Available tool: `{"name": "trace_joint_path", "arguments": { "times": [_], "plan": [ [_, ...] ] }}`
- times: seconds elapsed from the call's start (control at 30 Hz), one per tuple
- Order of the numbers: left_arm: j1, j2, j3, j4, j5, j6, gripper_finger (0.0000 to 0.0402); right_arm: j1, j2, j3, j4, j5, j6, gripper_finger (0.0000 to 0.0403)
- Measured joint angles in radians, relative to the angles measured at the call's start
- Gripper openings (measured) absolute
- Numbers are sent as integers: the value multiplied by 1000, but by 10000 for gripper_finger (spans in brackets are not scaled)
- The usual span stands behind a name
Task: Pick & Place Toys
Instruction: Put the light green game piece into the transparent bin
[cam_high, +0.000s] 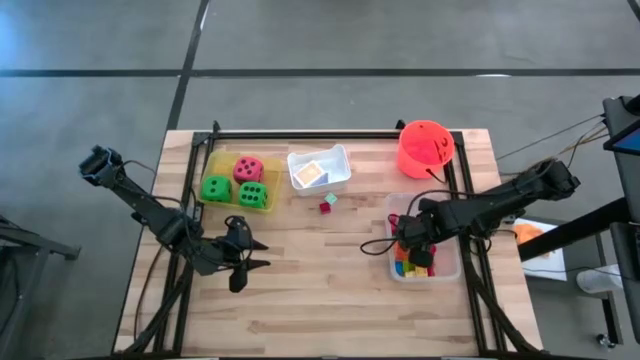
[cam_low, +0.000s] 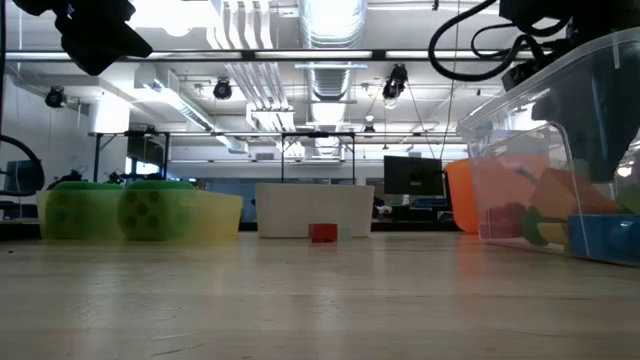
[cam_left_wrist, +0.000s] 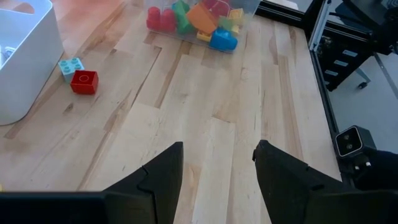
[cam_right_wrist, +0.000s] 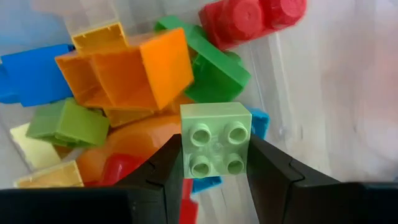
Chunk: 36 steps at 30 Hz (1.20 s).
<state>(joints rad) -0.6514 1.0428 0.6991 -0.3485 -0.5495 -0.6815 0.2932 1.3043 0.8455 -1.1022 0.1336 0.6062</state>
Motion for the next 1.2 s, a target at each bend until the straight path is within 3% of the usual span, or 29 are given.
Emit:
{"name": "trace_joint_path", "arguments": {
  "times": [0.33, 0.8, 1.2],
  "plan": [
    [0, 0, 0, 0, 0, 0, 190, 0, 90, -9, 49, -3, -30, 127],
    [0, 0, 0, 5, 0, 0, 190, 1, 103, -14, 92, -26, -28, 131],
    [0, 0, 0, 8, 0, 0, 190, 1, 103, -14, 87, -38, 26, 300]
  ]
}}
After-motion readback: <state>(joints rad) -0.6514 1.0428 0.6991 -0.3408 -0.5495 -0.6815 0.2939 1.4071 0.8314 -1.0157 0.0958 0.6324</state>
